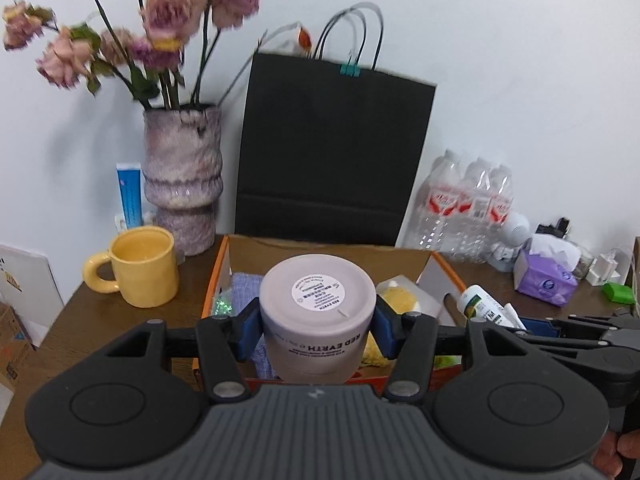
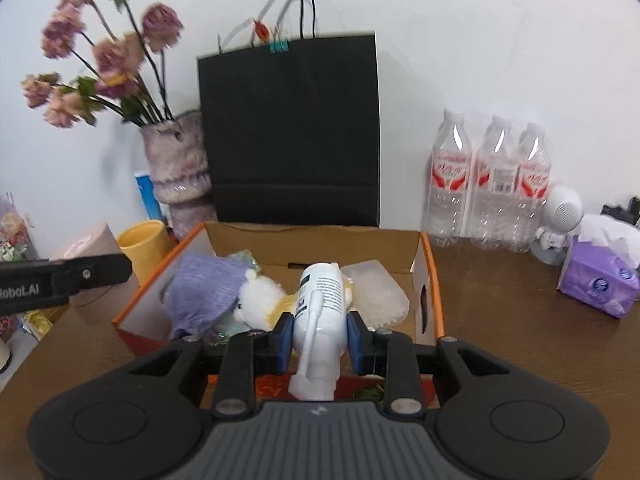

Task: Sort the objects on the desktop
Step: 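Lower the jar and spray bottle into the cardboard box and open both tools, then withdraw both tools from the cardboard box back over the table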

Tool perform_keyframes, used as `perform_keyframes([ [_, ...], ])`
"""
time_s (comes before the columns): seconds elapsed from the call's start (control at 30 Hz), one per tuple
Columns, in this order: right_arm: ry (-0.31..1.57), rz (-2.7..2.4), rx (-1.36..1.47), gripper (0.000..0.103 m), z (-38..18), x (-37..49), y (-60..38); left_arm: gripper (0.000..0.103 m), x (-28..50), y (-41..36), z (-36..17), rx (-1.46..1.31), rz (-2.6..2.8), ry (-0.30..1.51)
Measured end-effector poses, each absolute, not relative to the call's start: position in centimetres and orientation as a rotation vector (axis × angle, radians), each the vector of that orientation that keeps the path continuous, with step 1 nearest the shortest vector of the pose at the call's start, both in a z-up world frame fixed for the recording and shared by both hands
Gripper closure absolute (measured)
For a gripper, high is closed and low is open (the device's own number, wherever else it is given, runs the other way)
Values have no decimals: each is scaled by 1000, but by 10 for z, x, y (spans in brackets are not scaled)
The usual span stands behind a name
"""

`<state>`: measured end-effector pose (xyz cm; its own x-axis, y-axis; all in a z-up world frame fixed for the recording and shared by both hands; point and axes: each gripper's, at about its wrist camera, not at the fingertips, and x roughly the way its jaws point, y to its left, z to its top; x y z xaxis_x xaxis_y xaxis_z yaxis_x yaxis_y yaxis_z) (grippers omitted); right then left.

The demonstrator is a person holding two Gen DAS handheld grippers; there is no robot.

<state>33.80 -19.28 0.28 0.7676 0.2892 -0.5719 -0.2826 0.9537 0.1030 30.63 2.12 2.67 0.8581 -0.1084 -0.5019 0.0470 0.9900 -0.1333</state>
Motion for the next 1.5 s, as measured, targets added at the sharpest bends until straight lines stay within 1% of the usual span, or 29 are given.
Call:
perform_keyframes([
  [0.23, 674, 342, 25, 77, -17, 403, -172, 47, 364, 24, 1, -116, -73, 594],
  [0.5, 745, 368, -6, 76, -51, 455, -142, 47, 414, 28, -30, -104, -65, 656],
  [0.63, 756, 397, -27, 77, -64, 465, -136, 47, 435, 29, -45, -99, -62, 685],
  [0.8, 759, 424, 8, 74, -58, 462, -141, 46, 439, 29, -52, -105, -60, 711],
  [0.83, 754, 423, 9, 69, -55, 460, -143, 46, 438, 30, -51, -110, -60, 710],
  [0.87, 749, 421, 8, 64, -53, 458, -144, 42, 436, 30, -50, -113, -62, 708],
  [0.9, 743, 417, 3, 54, -52, 455, -145, 41, 434, 30, -48, -115, -64, 707],
  [0.93, 737, 413, -5, 51, -50, 452, -145, 41, 433, 30, -47, -117, -67, 706],
  [1.0, 729, 400, -28, 51, -47, 445, -147, 39, 427, 28, -41, -109, -64, 696],
  [1.07, 727, 391, -33, 48, -44, 440, -149, 36, 423, 25, -36, -100, -53, 688],
  [1.13, 726, 382, -31, 43, -40, 434, -152, 29, 417, 24, -30, -92, -41, 678],
  [1.17, 724, 377, -32, 42, -38, 430, -153, 24, 414, 24, -27, -90, -37, 674],
  [1.2, 722, 371, -34, 37, -35, 427, -154, 21, 410, 24, -23, -90, -35, 669],
  [1.23, 718, 367, -36, 29, -32, 423, -155, 19, 406, 24, -20, -90, -32, 665],
  [1.27, 712, 365, -37, 24, -29, 418, -156, 16, 403, 25, -17, -91, -31, 662],
  [1.3, 705, 364, -37, 17, -25, 414, -158, 11, 399, 25, -13, -92, -30, 659],
  [1.33, 699, 364, -36, 14, -22, 410, -159, 7, 395, 25, -9, -94, -32, 655],
  [1.37, 696, 365, -36, 12, -18, 405, -160, 1, 389, 25, -5, -94, -32, 647],
  [1.43, 693, 362, -42, 1, -10, 393, -161, 0, 378, 25, 3, -93, -31, 630],
  [1.5, 682, 347, -62, 0, -5, 379, -163, 0, 364, 23, 10, -86, -29, 610],
])
